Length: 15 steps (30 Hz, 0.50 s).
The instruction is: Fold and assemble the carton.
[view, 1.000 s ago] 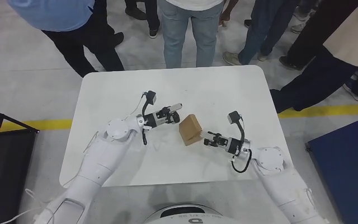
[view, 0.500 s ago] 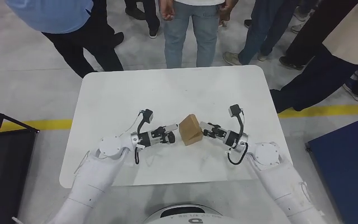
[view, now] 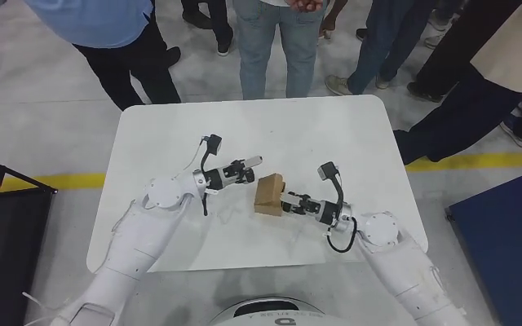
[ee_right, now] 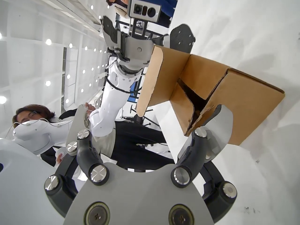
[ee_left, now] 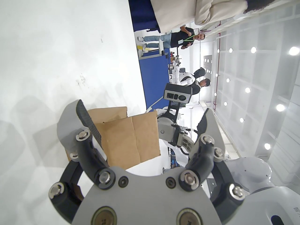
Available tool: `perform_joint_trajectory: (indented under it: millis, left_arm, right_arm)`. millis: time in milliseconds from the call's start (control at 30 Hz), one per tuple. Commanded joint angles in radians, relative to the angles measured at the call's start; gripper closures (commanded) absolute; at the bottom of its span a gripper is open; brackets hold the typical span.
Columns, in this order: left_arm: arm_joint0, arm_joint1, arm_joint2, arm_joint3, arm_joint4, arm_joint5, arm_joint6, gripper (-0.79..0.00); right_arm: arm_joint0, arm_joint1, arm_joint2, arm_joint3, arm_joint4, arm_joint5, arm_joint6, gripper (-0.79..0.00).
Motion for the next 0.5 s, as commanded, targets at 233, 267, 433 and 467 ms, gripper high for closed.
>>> perform_joint_trajectory:
  millis: [233, 267, 433, 467]
  left_arm:
    - [0.010, 0.006, -0.001, 0.018, 0.003, -0.098, -0.068, -0.785]
    - [0.023, 0.012, -0.015, 0.010, 0.024, -0.104, -0.080, -0.785]
    - [0.113, 0.046, -0.079, -0.094, 0.230, -0.060, -0.068, -0.785]
    - [0.132, 0.049, -0.083, -0.122, 0.253, -0.046, -0.067, -0.785]
  right_arm:
    - [-0.073, 0.024, 0.098, -0.043, -0.029, -0.033, -0.007, -0.785]
    - [-0.084, 0.027, 0.114, -0.051, -0.038, -0.035, -0.009, -0.785]
    - [-0.116, 0.038, 0.158, -0.079, -0.042, -0.020, -0.007, -0.785]
    - [-0.116, 0.038, 0.156, -0.081, -0.047, -0.012, -0.003, -0.785]
